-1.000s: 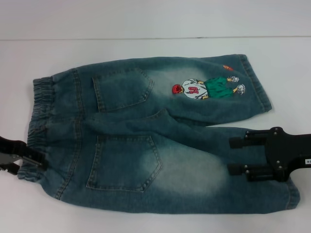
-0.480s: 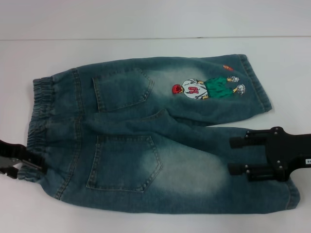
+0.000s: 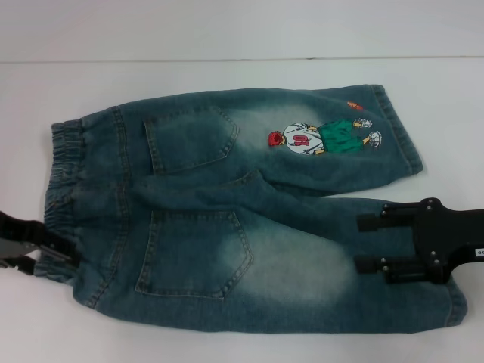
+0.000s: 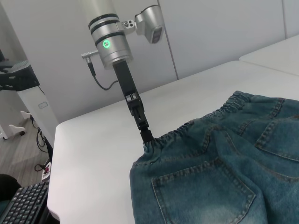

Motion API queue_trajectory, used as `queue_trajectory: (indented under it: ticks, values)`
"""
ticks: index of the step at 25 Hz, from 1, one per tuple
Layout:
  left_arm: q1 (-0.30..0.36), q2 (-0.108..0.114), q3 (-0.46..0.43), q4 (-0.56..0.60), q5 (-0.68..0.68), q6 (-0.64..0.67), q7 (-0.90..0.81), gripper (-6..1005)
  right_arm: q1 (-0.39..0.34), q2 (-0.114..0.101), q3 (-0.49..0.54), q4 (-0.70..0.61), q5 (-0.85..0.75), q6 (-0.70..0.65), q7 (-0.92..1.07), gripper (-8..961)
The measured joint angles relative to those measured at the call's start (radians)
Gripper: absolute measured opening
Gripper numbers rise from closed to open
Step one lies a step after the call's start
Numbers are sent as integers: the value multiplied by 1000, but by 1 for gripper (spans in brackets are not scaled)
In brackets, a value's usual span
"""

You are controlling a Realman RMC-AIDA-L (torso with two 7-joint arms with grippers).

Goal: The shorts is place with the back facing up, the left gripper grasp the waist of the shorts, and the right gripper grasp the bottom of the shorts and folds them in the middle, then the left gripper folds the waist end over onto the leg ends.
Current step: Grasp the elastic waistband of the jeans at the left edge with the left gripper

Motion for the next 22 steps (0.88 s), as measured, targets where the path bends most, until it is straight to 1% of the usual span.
queue_trajectory:
  ticks: [4,14,19,22]
  values:
    - [-8,0,-1,1,-20,5,4,879,0,0,1,0,0,0,0,725]
    - [-18,-4,9,-2,-12,-26,5,879,0,0,0,0,3,0,-1,726]
    - [-14,-1,44,-2,-3,-40,-3,878,3,0,0,0,4,0,-1,726]
    - [-12,-1,46,-3,10,-39,-4,878,3,0,0,0,5,0,-1,726]
